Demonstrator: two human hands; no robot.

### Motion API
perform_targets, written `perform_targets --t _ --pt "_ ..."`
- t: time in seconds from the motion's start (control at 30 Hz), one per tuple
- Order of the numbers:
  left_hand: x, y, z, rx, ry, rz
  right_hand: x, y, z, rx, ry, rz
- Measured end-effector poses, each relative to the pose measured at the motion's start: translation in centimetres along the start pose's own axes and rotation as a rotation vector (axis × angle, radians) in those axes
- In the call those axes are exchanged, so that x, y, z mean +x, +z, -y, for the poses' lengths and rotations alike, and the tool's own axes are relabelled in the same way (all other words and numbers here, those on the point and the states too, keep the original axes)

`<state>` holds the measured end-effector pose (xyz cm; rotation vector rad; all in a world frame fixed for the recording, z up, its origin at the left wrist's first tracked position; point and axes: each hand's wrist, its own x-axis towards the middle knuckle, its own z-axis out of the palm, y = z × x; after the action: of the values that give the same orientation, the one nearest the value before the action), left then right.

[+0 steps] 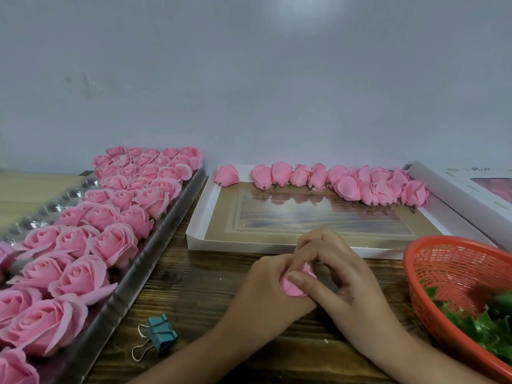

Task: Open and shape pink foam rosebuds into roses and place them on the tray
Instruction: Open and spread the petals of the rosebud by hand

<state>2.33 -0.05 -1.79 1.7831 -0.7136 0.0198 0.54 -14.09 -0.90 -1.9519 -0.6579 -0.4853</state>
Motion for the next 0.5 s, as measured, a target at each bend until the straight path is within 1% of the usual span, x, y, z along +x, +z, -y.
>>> perform_targets --t 0.07,0.13,0.23,0.33,0.4,0.5 --pt "0.1 -0.4 -0.1 -0.067 -0.002 0.056 -0.1 0.0 0.2 0.019 -0.019 -0.002" --pt "0.2 -0.4 -0.1 -0.051 -0.011 0.059 -0.1 0.0 0.2 0.017 -0.026 -0.007" --pt "0.2 0.3 0.4 0.112 -0.026 -0.036 -0.1 0.0 0.1 -0.035 -0.017 -0.031" --pt "0.2 0.6 0.5 0.233 0.022 -0.118 -0.1 0.2 0.0 -0.048 0.025 -0.036" --pt "0.1 0.5 0.4 0.233 0.022 -0.118 -0.1 0.2 -0.1 -0.051 0.035 -0.026" --pt "0.2 0.4 0.5 0.157 -0.004 -0.104 -0.1 0.2 -0.2 -0.031 0.032 -0.007"
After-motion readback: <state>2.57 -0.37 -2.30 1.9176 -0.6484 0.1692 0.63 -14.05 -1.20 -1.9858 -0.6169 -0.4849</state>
